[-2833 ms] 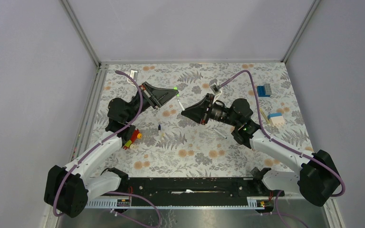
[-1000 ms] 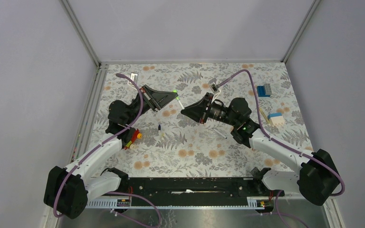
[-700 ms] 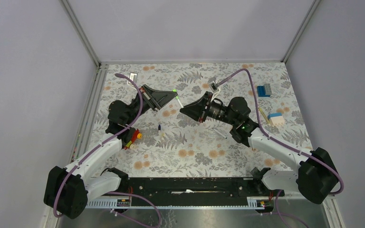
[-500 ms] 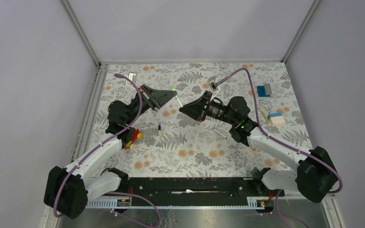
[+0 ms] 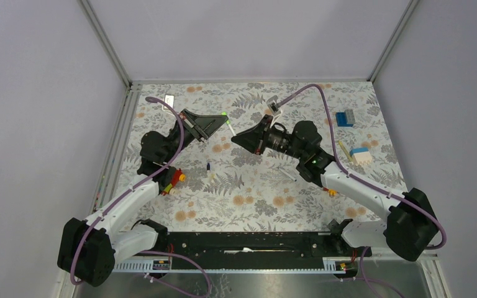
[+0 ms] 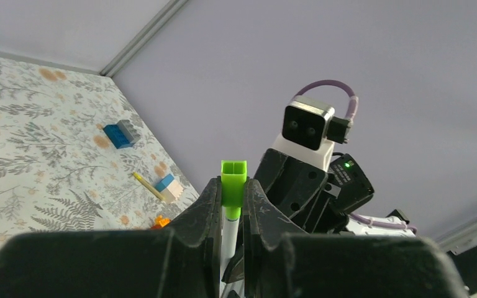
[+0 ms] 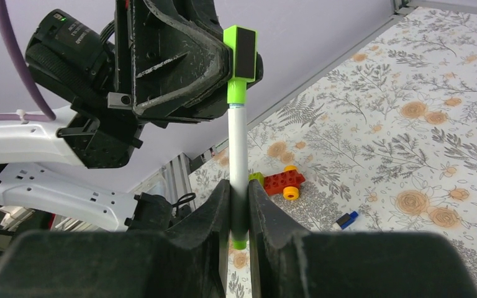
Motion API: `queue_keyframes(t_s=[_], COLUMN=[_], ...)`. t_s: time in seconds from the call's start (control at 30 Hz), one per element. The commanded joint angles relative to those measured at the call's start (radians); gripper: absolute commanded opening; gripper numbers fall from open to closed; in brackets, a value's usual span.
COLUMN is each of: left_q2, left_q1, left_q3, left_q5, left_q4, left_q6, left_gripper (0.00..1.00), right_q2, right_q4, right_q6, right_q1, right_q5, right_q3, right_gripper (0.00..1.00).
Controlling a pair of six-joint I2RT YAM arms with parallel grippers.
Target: Insert the pens into the pen caps
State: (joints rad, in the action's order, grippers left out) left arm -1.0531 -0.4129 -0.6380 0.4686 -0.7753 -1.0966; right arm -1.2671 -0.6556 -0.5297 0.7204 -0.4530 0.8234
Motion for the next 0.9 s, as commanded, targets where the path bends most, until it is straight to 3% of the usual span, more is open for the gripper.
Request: queue_keyframes(t_s=[0.0,0.37,0.87], left_q2=[0.029,0.039,0.027], left_q1=[-0.009,-0.01,-0.019], left_q3=[0.022,0.069,0.075], left_q5=[0.042,0.028,-0.016], left_q4=[0.038,0.037,0.129], left_q6=[0.024,-0.003,-0.035], left_gripper=[0.0,0.0,0.0], right_q2=[-0.005,-0.049,-0.149], right_q4=[0.027,0.144,0.258], right_q6=[0.074,0.173,0.373], right_q1=[0.003,0.042,0.166], right_q5=[0.134,0.248,0.586], right_q3=[0.106,0.197,0.355], right_gripper=[0.0,0.0,0.0])
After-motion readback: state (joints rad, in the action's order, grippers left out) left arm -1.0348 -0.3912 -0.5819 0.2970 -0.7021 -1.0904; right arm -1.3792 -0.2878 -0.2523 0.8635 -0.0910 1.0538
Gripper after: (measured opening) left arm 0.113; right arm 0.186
